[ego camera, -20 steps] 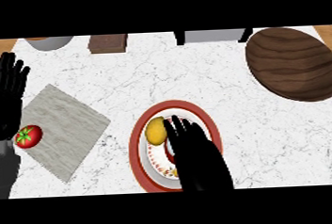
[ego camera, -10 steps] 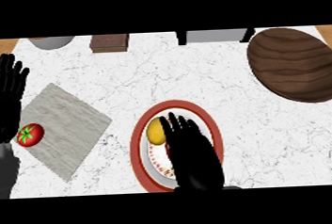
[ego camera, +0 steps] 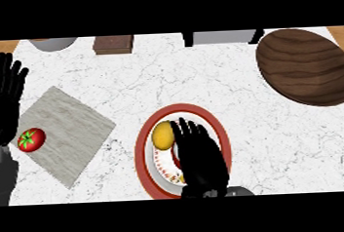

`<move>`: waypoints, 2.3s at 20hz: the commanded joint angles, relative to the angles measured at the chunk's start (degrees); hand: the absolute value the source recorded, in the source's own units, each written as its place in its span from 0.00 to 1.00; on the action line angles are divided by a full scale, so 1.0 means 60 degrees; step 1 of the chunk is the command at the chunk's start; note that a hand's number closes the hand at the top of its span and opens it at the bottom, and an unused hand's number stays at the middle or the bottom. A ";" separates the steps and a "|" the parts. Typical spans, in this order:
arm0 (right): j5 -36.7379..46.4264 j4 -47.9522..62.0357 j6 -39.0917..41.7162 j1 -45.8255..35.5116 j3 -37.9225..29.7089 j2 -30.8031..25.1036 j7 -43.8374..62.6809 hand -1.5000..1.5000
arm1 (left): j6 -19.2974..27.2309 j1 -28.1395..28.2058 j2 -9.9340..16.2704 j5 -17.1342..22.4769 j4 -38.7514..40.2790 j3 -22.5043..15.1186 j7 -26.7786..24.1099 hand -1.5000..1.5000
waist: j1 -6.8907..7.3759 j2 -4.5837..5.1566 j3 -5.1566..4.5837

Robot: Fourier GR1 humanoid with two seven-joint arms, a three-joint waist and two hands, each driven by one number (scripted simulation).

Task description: Pick the can from the plate and place it in the bowl

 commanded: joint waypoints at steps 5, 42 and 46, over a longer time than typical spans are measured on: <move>-0.0029 0.0992 -0.0481 -0.0070 0.0091 0.0098 0.0510 0.00 | -0.0015 0.0061 -0.0288 -0.0320 0.0065 0.0055 -0.0165 0.50 | 0.0027 0.0003 0.0000; -0.1471 0.3569 -0.0854 0.0031 -0.6618 -0.8545 -0.9326 1.00 | -0.0256 0.0239 -0.0351 -0.0271 -0.0123 0.0705 -0.0128 0.50 | -0.0476 0.0255 0.0185; -0.2433 0.4507 -0.0832 -0.0186 -0.7644 -0.9301 -1.1329 1.00 | -0.0284 0.0284 -0.0419 -0.0226 -0.0159 0.0689 -0.0183 0.50 | -0.0348 0.0229 0.0190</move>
